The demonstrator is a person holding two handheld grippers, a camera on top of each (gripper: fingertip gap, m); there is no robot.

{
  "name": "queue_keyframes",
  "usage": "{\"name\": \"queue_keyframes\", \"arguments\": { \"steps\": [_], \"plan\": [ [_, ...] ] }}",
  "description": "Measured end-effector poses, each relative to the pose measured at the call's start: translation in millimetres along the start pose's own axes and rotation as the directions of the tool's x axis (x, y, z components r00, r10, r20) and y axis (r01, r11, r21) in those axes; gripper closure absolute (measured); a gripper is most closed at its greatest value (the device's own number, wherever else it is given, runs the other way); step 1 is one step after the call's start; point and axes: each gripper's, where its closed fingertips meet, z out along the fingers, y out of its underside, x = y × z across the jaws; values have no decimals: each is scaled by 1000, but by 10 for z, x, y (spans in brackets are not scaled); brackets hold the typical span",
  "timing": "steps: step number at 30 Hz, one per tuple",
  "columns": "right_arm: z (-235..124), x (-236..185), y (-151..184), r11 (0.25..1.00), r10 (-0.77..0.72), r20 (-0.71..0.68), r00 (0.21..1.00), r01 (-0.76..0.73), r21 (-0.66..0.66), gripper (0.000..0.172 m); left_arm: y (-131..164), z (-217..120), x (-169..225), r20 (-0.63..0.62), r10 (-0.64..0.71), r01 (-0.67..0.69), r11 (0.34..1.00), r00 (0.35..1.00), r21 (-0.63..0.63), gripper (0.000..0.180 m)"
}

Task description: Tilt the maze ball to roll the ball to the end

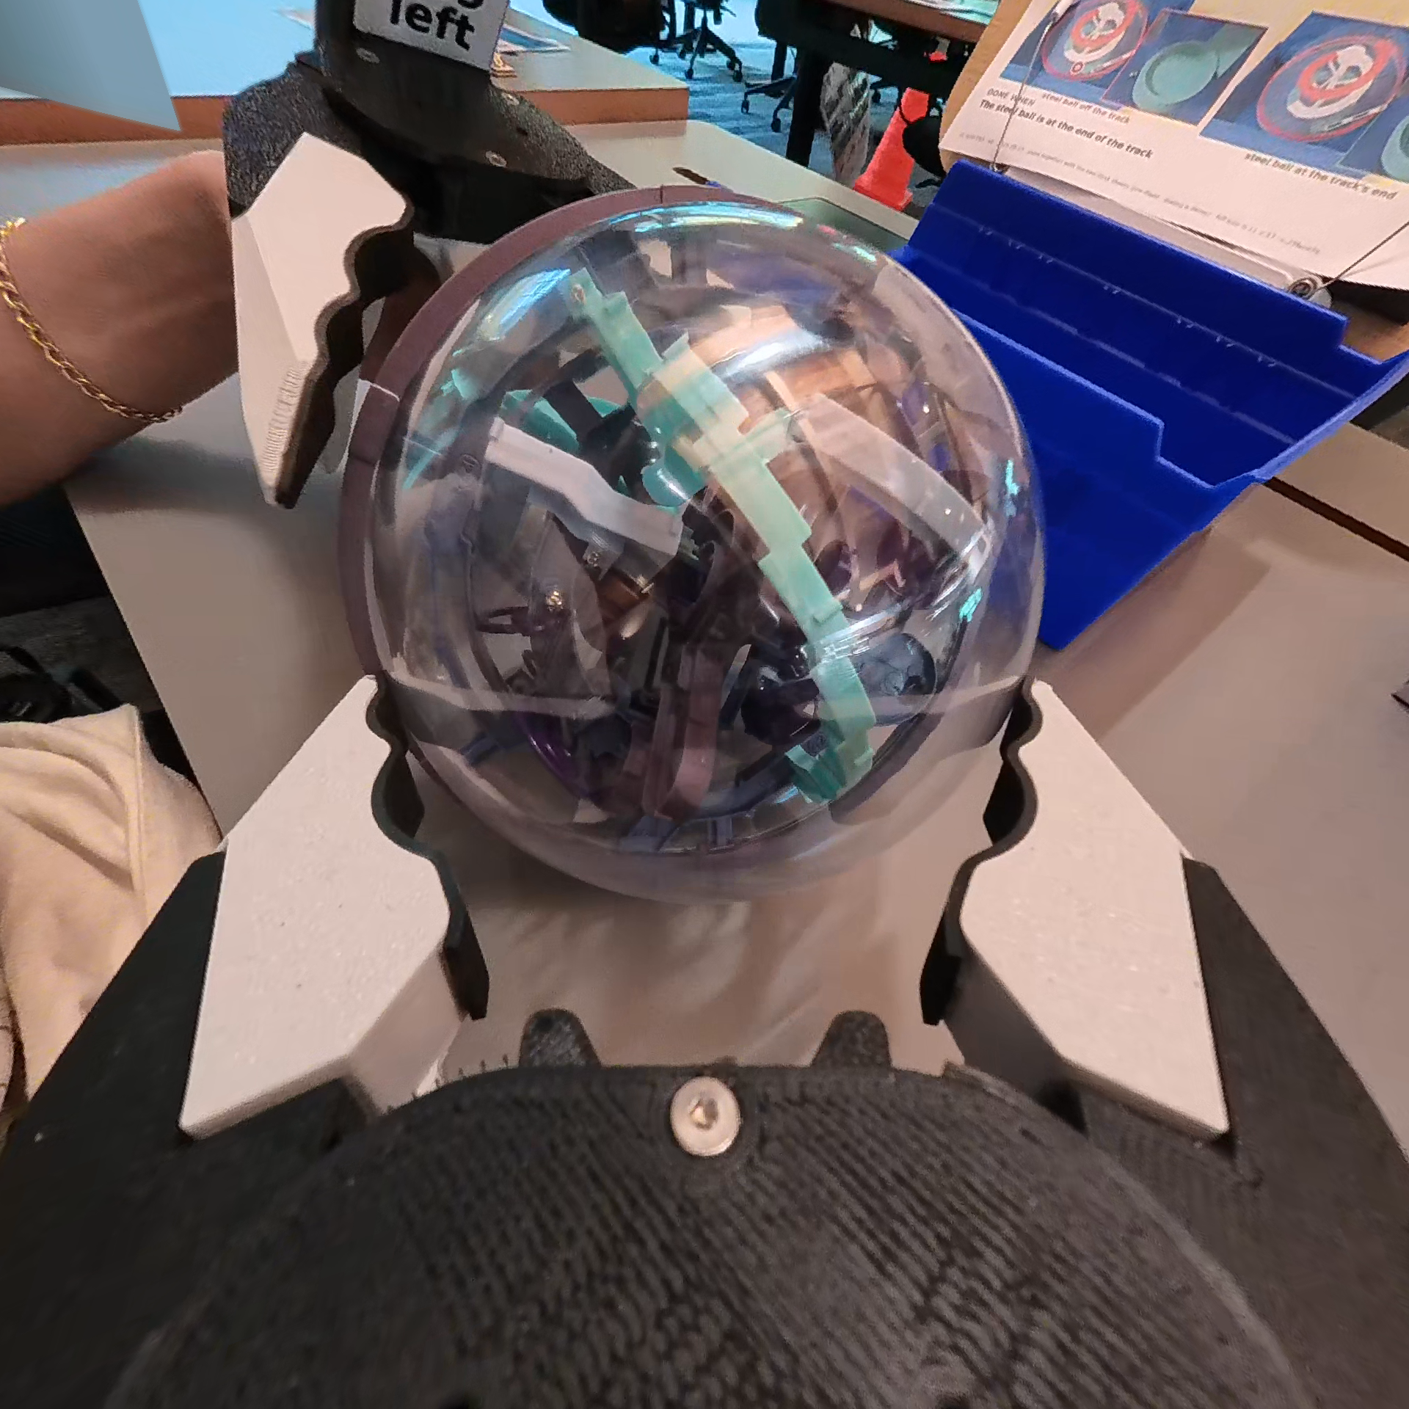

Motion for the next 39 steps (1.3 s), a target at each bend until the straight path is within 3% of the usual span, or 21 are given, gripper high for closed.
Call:
{"name": "queue_keyframes", "arguments": {
  "steps": [19, 26, 33, 39],
  "plan": [
    [-35, -35, 76, 1000, -18, 63, 998, 18, 9, 23, 80, -123, 5, -4, 190, -190, 981, 982, -37, 48],
    [-34, -16, 103, 998, -53, 31, 998, 55, -38, 24, 70, -109, -1, 14, 231, -231, 972, 973, -47, 47],
    [-35, 1, 21, 986, -163, -31, 986, 162, -36, 25, 63, -110, -21, 25, 225, -223, 973, 974, -59, 47],
    [-25, 24, 22, 992, -130, -1, 992, 130, -10, 25, 44, -101, -41, 41, 198, -195, 979, 979, -64, 47]
  ]
}}
